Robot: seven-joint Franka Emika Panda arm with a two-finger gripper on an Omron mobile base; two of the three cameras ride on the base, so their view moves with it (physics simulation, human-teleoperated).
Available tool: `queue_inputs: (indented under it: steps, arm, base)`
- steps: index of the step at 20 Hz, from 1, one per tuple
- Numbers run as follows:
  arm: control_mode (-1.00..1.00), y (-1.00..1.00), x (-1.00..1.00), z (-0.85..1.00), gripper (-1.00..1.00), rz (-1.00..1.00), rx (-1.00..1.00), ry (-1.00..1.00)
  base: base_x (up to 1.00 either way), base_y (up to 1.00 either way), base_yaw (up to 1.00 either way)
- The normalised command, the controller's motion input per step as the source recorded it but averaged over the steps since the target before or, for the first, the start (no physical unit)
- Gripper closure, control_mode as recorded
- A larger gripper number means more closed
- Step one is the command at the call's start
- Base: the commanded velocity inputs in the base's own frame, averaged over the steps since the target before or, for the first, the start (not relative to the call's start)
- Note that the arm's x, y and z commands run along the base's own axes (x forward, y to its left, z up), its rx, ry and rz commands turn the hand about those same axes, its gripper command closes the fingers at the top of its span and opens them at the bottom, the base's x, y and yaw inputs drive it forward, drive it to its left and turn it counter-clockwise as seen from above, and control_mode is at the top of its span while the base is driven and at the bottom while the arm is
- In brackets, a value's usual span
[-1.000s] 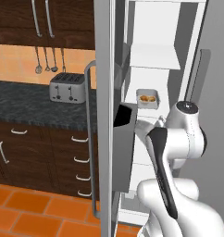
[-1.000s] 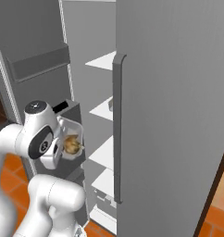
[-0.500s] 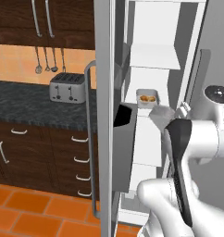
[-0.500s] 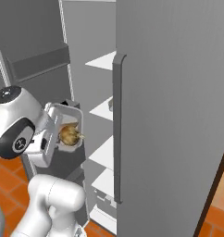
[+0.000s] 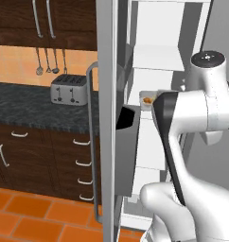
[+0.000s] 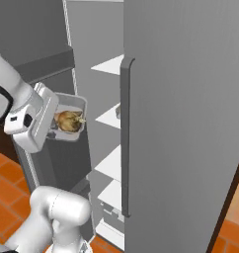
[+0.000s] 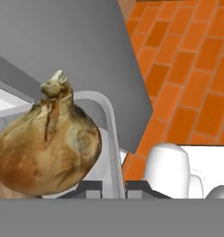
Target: Take the meat container that has the chicken drumstick and place it on the second highest rack of the freezer. Then take the vegetable container that has the sweet potato and onion and place it on the highest rack of the freezer.
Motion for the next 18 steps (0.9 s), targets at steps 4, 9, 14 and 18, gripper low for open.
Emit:
queue_inputs:
  steps: [4,9,14,18]
  arm:
    - [-1.0,-0.01,0.0,0.23,1.0,-0.04,0.0,-0.2]
    - [-1.0,0.0,0.11,0.14,1.0,-0.08,0.0,-0.21]
    - [-1.0,0.0,0.32,0.22,1.0,-0.08,0.0,-0.16]
    - [-1.0,-0.05,0.31,0.52,1.0,-0.04,0.0,0.0]
  base:
    - [0.0,0.0,0.0]
    - [0.0,0.0,0.0]
    - [0.0,0.0,0.0]
    - [0.0,0.0,0.0]
